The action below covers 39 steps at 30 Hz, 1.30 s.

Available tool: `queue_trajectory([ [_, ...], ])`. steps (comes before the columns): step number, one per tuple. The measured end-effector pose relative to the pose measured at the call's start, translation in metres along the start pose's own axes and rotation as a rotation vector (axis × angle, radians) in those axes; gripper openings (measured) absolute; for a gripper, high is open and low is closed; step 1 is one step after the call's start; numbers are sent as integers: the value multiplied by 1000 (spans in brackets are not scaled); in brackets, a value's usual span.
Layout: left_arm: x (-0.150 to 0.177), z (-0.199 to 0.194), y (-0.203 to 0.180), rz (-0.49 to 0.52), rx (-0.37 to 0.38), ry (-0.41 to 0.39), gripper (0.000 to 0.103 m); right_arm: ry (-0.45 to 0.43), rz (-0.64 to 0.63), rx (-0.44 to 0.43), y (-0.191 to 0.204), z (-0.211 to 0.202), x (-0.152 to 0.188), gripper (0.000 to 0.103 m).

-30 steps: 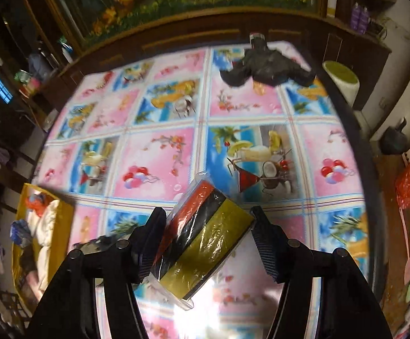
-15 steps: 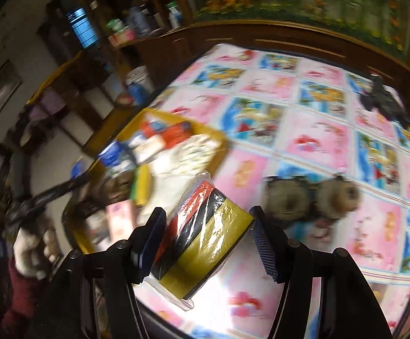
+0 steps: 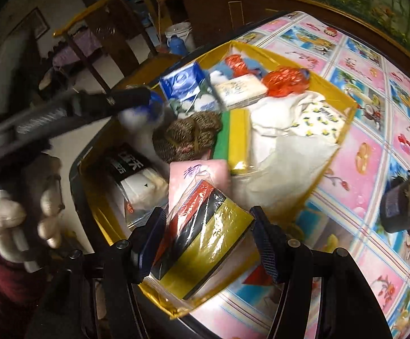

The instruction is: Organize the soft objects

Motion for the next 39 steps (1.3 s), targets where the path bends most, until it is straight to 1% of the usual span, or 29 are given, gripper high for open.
queue_trajectory([
  [2,2,-9,-5,10,-14,-36,72,7,-22,20,11,14,2,61],
  [4,5,-15,-14,40,-46,-63,76,-20,-48,65,21,23,3,61],
  [6,9,-19,-23,81,-87,-90,77,-55,-83,120,28,27,2,62],
  [7,11,-21,-29,103,-106,-109,77,-72,-98,127,30,26,3,64],
  [9,14,-28,-39,141,-138,-149,77,-107,-88,101,30,17,8,66],
  [10,16,-33,-43,156,-159,-175,77,-127,-70,83,28,10,12,71],
  [11,18,-40,-49,171,-196,-215,77,-163,-36,59,24,-2,16,79],
  [12,21,-49,-56,193,-252,-270,77,-195,-8,45,18,-12,21,83],
  [13,25,-61,-65,224,-319,-341,77,-234,22,35,13,-23,26,88],
  [14,32,-77,-76,262,-384,-435,78,-279,51,31,8,-34,32,88],
  [15,41,-91,-86,291,-413,-515,84,-329,75,30,4,-47,40,89],
  [16,50,-104,-95,308,-412,-587,100,-380,93,42,0,-59,48,91],
  [17,60,-116,-102,318,-374,-666,103,-425,108,65,-3,-67,57,96],
  [18,68,-124,-106,321,-323,-731,103,-468,119,94,-4,-74,65,99],
  [19,73,-126,-106,312,-284,-765,103,-507,129,125,-5,-80,75,103],
  [20,72,-123,-106,298,-261,-743,103,-530,134,145,-4,-82,86,103],
  [21,70,-115,-105,291,-243,-677,103,-535,137,156,-2,-82,92,103],
  [22,67,-105,-104,285,-236,-588,103,-534,141,163,1,-79,99,103],
  [23,66,-99,-104,280,-244,-538,103,-533,147,162,1,-78,106,103],
  [24,68,-94,-104,276,-262,-514,103,-533,158,157,2,-76,113,103],
  [26,73,-92,-106,268,-296,-510,103,-528,176,146,3,-76,125,103],
  [28,79,-90,-114,277,-313,-505,103,-512,178,145,3,-77,132,103],
  [30,82,-86,-119,282,-323,-491,103,-501,177,160,3,-78,134,103],
  [34,87,-82,-121,272,-343,-458,103,-499,169,154,5,-83,134,103],
  [37,92,-78,-122,274,-397,-433,103,-503,154,163,9,-87,137,103],
  [39,93,-76,-122,272,-414,-416,103,-500,147,167,11,-87,139,103],
])
Point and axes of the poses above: each gripper's, at about its wrist camera, not at the fingertips, and z roughly the way its jaws point, y to its left, x to its underside, the point moved 3 cm from there along z, roughly the way its jaws point, and after that the axes turned 12 degrees about x, right-handed, at the moved point
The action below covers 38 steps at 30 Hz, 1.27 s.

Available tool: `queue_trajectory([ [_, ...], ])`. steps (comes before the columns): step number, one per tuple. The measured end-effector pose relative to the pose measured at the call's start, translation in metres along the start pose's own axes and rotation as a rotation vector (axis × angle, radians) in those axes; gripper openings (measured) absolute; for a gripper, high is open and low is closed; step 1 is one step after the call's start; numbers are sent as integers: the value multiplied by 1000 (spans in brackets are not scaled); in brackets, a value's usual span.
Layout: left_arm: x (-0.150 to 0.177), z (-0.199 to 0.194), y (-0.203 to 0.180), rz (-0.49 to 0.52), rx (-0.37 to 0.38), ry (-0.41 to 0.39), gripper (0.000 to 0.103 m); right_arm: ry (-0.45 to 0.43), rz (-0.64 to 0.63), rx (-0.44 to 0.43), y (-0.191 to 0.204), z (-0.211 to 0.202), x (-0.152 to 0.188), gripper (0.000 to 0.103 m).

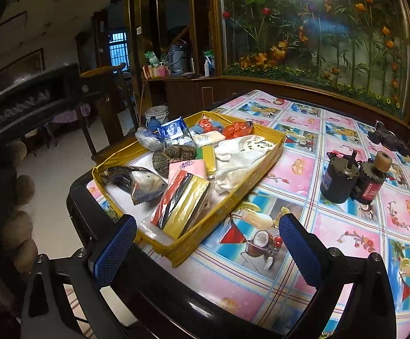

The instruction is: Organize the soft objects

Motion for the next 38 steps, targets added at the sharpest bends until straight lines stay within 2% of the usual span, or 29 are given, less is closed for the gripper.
queue_trajectory([
  [4,5,6,3,-4,-9,47,103,16,-3,-3,1,3,3,103],
  [13,14,18,9,3,-63,98,103,47,-14,-8,4,14,4,103],
  [27,20,24,15,-13,-46,124,103,70,-21,-9,6,24,6,103],
  [32,23,29,18,-34,-38,165,103,74,-22,-9,5,25,6,103],
  [34,26,32,19,-45,-20,211,103,73,-21,-9,4,25,7,103],
  [38,26,39,12,-105,112,320,103,76,0,-10,-6,23,5,103],
])
Point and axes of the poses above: each gripper's, at about its wrist camera, not at the fingertips, and z roughly the way its jaws point, y to its left, x to its underside, the point moved 3 cm from there along z, roughly the way its jaws point, and after that the axes turned 12 degrees about x, right-handed, at the moved point
